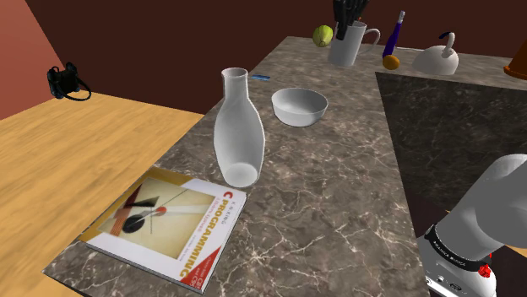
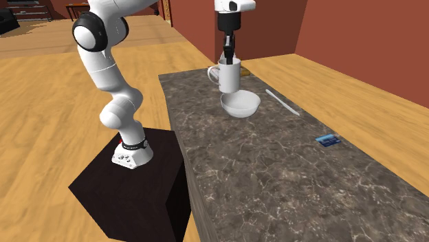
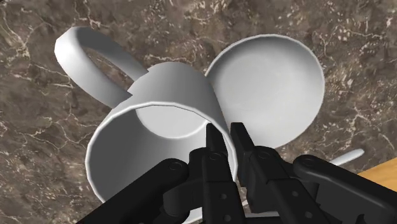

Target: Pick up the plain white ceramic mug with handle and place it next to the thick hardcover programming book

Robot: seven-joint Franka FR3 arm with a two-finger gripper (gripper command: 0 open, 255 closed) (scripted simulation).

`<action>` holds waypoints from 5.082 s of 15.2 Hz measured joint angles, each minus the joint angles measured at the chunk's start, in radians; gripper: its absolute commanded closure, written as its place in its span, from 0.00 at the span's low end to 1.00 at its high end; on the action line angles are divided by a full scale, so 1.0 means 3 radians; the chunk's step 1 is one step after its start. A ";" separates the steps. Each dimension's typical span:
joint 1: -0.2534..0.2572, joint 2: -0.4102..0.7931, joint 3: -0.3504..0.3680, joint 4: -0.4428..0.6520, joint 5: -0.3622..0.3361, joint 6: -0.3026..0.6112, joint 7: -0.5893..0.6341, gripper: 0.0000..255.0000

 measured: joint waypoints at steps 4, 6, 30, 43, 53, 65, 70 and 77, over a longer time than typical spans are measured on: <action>0.0117 -0.0196 0.0192 -0.0235 0.0025 0.0036 0.0310 1.00; 0.0175 -0.0259 0.0293 -0.0299 0.0044 0.0034 0.0470 1.00; 0.0875 0.0247 0.1660 0.0267 0.0029 -0.0072 0.2537 1.00; 0.0881 -0.0011 0.1621 -0.0573 0.0148 0.0540 0.2501 1.00; 0.0896 -0.0124 0.1614 -0.1132 0.0200 0.0997 0.2481 1.00; 0.0904 -0.0141 0.1624 -0.1478 0.0212 0.1328 0.2480 1.00; 0.0904 -0.0141 0.1624 -0.1478 0.0212 0.1328 0.2481 0.00; 0.0895 -0.0136 0.1609 -0.1142 0.0205 0.1003 0.2474 0.00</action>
